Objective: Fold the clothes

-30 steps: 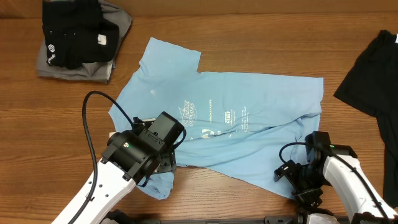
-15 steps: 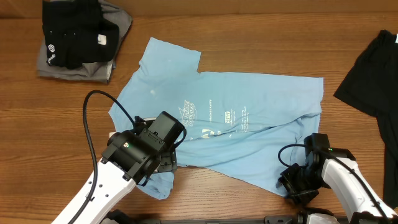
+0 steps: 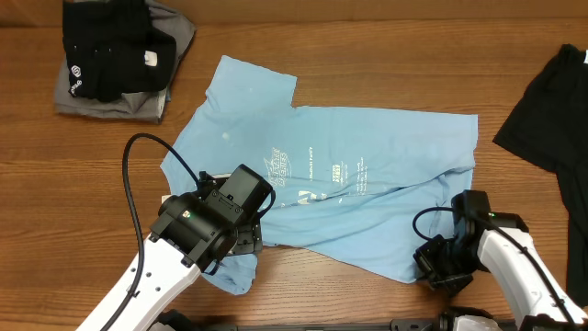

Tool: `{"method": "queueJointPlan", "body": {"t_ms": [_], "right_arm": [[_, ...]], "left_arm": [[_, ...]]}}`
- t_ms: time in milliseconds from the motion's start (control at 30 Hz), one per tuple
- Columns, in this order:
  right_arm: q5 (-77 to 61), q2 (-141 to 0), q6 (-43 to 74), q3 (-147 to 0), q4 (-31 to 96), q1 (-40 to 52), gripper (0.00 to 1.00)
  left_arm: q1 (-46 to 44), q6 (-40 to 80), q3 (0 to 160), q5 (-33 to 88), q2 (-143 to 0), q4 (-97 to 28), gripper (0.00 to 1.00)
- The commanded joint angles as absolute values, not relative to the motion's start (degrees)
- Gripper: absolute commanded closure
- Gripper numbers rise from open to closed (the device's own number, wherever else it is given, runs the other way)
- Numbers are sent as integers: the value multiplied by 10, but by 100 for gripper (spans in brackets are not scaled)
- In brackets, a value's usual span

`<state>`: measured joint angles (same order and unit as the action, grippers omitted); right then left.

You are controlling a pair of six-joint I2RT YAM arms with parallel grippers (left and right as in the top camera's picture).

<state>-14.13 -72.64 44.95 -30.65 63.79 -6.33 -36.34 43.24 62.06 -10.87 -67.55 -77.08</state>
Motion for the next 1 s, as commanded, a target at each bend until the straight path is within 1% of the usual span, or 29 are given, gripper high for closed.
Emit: {"method": "queueJointPlan", "body": {"t_ms": [0,167,267,367,467,533,667,767,833,967], "right_arm": [[-136,-721,450,-335,652,-65,96],[-165,-721,450,-347,663,-65,96],[-164,-721,450,-354,660,-65,96],[-164,-721,450,-371,656,-65,96],[-164,-721,449,-399,658,-65,96],[-164,-721,445,-417,659,-65,96],[-162,-721,434,-439,659,-65,96],[-160,-721,430,-441,649,-65,96],[-154,-721,430,-441,644,-65,96],[-140,-721,415,-441,634,-65,96]], "left_arm": [[-360,423,617,-104,-678,-768,14],[-360,421,616,-103,-682,-748,12],[-360,391,615,-79,-695,-729,11],[-359,368,614,-53,-721,-710,6],[-340,368,614,-62,-757,-698,3],[-313,362,614,-56,-779,-690,2],[-231,313,614,-3,-811,-685,1],[-167,275,614,36,-817,-685,4],[-127,245,614,66,-816,-685,5],[-66,173,611,165,-816,-691,7]]}}
